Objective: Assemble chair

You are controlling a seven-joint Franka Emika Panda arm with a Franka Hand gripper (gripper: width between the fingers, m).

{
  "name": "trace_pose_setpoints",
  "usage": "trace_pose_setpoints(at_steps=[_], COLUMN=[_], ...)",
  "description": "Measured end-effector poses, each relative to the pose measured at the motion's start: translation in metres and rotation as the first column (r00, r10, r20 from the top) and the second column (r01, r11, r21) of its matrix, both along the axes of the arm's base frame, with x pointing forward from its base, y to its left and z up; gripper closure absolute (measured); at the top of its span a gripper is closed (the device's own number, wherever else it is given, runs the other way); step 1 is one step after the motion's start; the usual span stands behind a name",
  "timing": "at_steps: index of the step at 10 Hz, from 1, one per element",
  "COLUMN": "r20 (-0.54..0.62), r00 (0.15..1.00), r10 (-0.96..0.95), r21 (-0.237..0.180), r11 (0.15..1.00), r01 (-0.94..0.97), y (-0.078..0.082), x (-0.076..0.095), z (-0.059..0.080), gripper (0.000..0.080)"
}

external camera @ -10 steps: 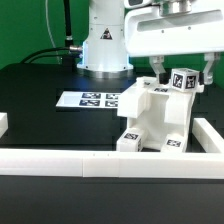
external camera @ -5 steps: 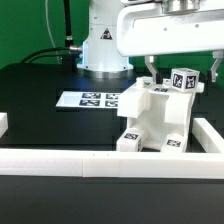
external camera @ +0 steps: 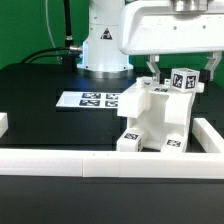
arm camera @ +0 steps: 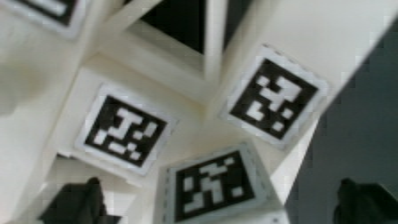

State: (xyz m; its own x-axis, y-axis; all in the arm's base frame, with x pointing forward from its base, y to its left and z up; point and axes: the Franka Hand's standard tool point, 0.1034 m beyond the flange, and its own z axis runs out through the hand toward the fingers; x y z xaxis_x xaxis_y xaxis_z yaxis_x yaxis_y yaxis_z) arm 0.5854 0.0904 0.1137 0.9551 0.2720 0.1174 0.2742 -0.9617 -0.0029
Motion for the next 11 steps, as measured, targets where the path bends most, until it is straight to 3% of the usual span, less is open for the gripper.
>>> trace_pose_setpoints(at_steps=[2, 4, 5, 6, 7, 11], r20=[0.004, 0.004, 0.004, 0.004, 0.004, -0.002], r00=[0.991, 0.991, 0.992, 0.994, 0.994, 0.991], r10=[0.135, 0.133, 0.129, 0.113, 0.113, -0.134], r21=[-0.030, -0.030, -0.030, -0.028, -0.028, 0.002], r11=[0.990, 0.991, 0.991, 0.993, 0.993, 0.991], r01=[-0.135, -0.132, -0.129, -0.113, -0.113, 0.134], y=[-0.0001, -0.0003, -0.0003, -0.0003, -0.0003, 0.0004], x=[0.0005, 0.0005, 0.0005, 0.0005, 0.0005, 0.0003], z=[0.0004, 0.0002, 0.0002, 0.0002, 0.0001, -0.0004], gripper=[0.0150, 0.0179, 0.0359, 0.0359, 0.0520, 0.0518])
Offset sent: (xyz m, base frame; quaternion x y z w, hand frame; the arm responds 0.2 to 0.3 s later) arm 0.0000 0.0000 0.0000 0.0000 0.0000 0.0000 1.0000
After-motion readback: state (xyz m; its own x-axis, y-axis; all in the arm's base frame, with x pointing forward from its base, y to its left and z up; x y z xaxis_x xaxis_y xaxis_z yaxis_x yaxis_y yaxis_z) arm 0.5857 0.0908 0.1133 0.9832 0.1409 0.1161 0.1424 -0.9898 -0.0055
